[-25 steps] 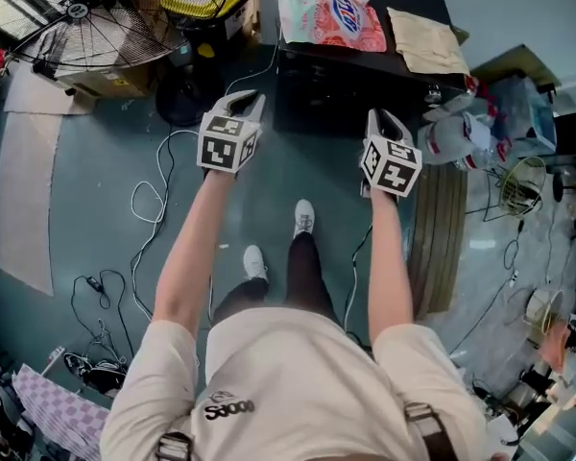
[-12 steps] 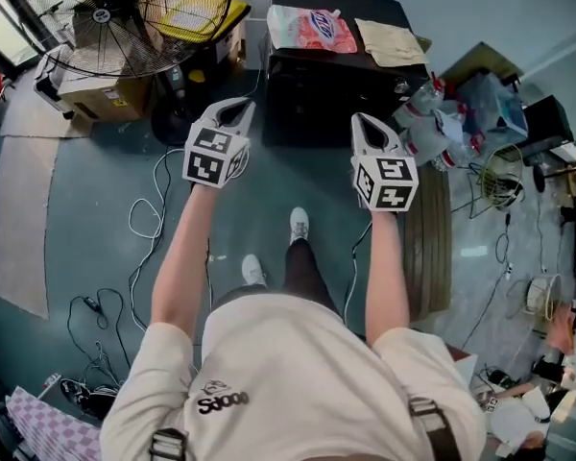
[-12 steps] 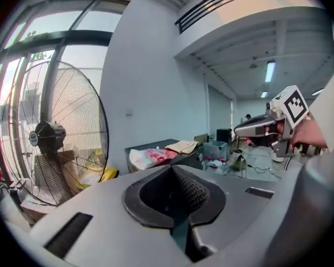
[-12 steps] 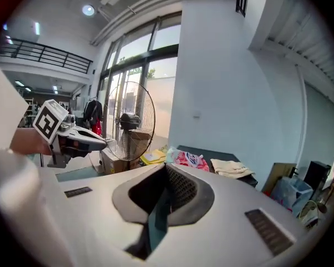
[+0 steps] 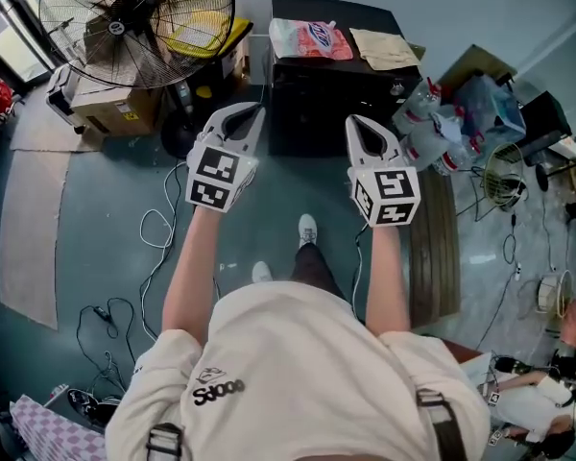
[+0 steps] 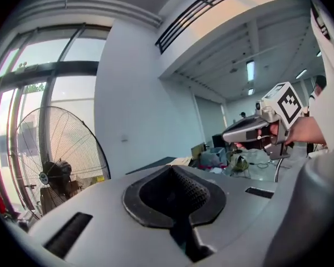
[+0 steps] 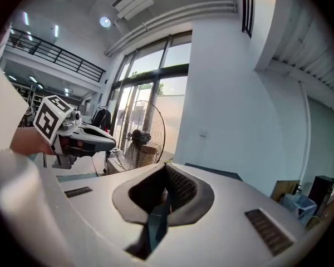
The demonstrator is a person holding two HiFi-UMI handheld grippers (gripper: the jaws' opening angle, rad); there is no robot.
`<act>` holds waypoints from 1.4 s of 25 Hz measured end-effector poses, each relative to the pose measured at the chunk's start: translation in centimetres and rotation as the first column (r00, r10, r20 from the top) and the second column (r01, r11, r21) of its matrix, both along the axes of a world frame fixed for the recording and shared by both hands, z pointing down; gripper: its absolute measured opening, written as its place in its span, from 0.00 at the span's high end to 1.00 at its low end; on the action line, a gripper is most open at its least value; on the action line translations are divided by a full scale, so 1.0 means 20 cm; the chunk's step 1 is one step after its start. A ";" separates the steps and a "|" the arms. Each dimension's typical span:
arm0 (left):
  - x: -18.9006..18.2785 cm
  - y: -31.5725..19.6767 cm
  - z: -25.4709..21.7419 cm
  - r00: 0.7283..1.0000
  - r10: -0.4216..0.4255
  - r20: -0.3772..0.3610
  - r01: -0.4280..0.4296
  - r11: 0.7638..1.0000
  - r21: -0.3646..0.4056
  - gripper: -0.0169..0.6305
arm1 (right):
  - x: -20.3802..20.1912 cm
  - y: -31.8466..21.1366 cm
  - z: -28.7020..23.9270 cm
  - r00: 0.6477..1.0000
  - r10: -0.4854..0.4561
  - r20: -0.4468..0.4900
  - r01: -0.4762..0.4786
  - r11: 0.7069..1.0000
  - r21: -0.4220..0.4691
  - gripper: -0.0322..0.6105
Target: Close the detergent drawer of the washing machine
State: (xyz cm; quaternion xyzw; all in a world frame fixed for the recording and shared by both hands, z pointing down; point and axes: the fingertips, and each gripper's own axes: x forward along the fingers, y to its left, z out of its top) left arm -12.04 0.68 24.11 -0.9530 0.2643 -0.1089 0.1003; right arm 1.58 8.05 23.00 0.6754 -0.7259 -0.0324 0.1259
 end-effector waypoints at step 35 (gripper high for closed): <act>-0.01 0.25 -0.24 0.996 0.090 -0.019 -0.087 0.987 0.134 0.95 | -0.25 0.15 -0.20 0.982 -0.125 -0.144 0.131 0.991 0.037 0.94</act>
